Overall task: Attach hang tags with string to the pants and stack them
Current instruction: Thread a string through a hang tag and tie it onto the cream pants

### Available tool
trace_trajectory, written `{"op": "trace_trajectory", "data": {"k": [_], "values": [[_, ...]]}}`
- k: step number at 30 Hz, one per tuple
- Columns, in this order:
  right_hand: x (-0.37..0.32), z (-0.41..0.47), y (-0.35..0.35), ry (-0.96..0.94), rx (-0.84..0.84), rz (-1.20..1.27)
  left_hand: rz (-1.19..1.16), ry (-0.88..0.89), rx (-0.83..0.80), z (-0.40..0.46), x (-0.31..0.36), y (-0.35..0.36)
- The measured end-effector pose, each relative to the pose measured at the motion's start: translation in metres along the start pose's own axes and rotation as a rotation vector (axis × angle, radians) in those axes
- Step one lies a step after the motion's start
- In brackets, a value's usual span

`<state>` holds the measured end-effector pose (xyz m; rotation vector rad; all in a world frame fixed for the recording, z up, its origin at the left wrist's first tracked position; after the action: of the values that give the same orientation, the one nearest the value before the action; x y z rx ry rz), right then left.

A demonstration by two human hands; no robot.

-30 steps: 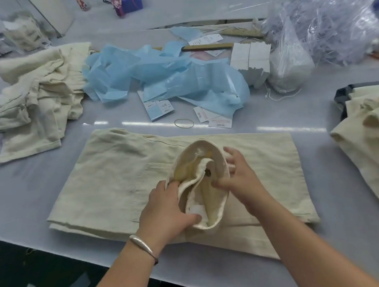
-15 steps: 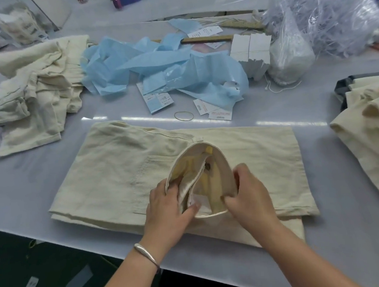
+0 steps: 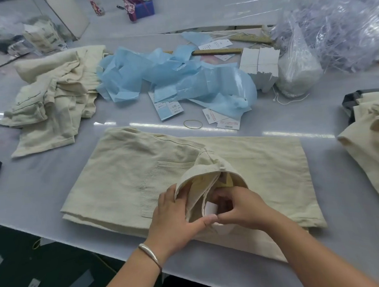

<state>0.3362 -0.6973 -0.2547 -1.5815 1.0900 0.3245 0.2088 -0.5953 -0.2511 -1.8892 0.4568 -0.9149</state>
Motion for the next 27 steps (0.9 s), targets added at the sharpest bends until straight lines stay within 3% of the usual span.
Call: {"op": "trace_trajectory", "data": {"k": [5,14,21,27], "values": [[0.006,0.0,-0.007,0.035,-0.074,0.6,-0.015,-0.028,0.007,0.002,-0.005,0.003],[0.018,0.009,-0.009,0.09,-0.105,0.499,-0.005,-0.016,0.024,0.004,-0.007,0.003],[0.03,0.007,-0.009,0.114,-0.255,0.813,-0.03,-0.01,0.045,0.003,-0.005,0.002],[0.028,0.0,-0.008,0.098,-0.285,0.87,-0.022,-0.018,0.037,0.003,-0.005,0.003]]}}
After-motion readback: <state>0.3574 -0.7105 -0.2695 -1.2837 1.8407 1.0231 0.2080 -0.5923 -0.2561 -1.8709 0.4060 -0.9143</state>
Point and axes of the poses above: each hand's wrist, its own z-axis towards the middle knuckle, its own y-axis out of the palm, x = y × z, the point moved 7 cm from there along z, towards the middle knuckle, and after that the axes turned 2 degrees about x, right-handed, at the moved point
